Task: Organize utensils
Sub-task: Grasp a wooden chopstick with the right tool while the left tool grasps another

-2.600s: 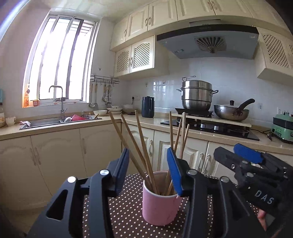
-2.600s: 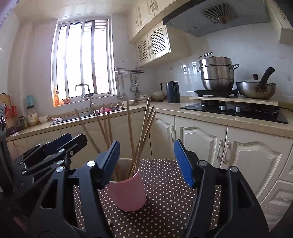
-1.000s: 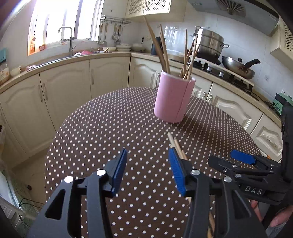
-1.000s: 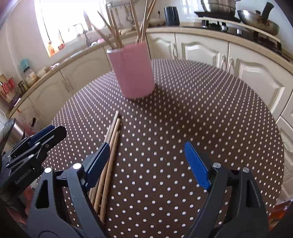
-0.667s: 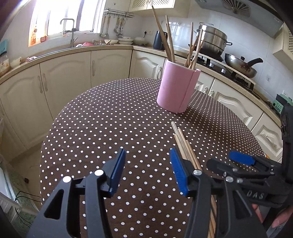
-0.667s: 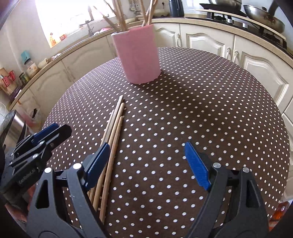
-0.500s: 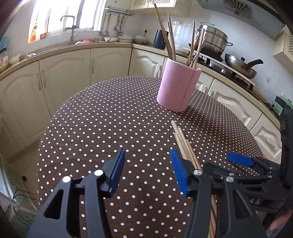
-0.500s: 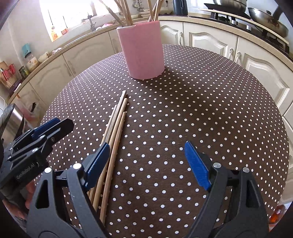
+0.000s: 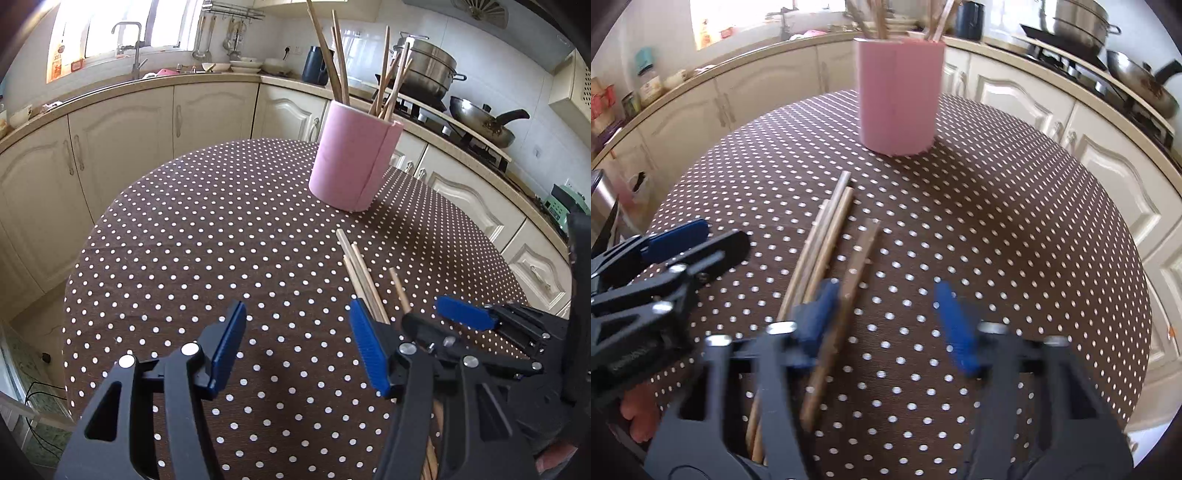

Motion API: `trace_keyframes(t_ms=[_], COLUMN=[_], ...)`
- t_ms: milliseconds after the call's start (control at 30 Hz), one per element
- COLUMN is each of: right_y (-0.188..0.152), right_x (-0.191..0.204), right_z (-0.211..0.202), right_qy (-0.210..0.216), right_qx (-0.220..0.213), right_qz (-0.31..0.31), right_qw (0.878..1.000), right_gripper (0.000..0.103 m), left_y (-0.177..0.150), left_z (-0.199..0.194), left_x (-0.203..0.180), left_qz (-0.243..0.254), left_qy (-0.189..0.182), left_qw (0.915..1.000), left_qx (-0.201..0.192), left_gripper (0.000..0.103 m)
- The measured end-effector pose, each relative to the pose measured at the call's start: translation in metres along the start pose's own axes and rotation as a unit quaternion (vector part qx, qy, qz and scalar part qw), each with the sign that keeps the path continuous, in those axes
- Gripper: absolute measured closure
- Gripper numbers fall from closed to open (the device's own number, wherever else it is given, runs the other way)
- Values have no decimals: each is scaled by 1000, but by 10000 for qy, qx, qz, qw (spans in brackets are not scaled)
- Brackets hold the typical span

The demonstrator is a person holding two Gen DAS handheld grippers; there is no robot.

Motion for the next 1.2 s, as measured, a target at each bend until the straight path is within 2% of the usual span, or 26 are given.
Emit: trace_keyframes(t_ms=[33,67,200,367,600,800,933,1033,1100,1200], right_y=[0,1,3,3,1,-1,-6,-5,-5,-4], right_x=[0,0,-12,-26,-46,-57,-63,-64,-65,-64], right_z=[0,0,1,1,-1,5,0,0,1,1], right_qy=[44,96,666,1199,1711,2186,2272,2289,2309,2329], right_qx=[-7,-14,-22,-29,-188,-54,-63,-74,-57,-88], right_qz=[-41,-48,180,467,859,1128,1174,1176,1200,1226], right_qw=[10000,9999,9976,9917,9813,9693,9667,9663,9655,9647], right_gripper=[79,91,96,97,97,97,97,97,97,97], left_y=[0,0,-1,2,4,8,14,22,25,29], left_z=[1,2,8,11,22,24,26,30,37,40], left_x=[-1,-2,-5,-20,-44,-45,-47,-51,-51,-54], left_qz=[15,28,88,199,527,416,415,357,250,269], left_qy=[25,53,169,55,395,631,924,1018,990,1161], left_qw=[10000,10000,9996,9992,9963,9952,9924,9912,9901,9884], left_qx=[16,29,222,346,545,629,695,762,964,937], left_gripper=[45,45,44,44,42,33,30,29,27,27])
Point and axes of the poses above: each gripper's, at about its wrist camera, not at the fingertips, and z roughly the way its jaws point, x to its left, y to its top, the point moved 4 cm from there along z, roughly the way its jaws point, and after that the axes turned 15 degrees about x, right-handed, at the moved point
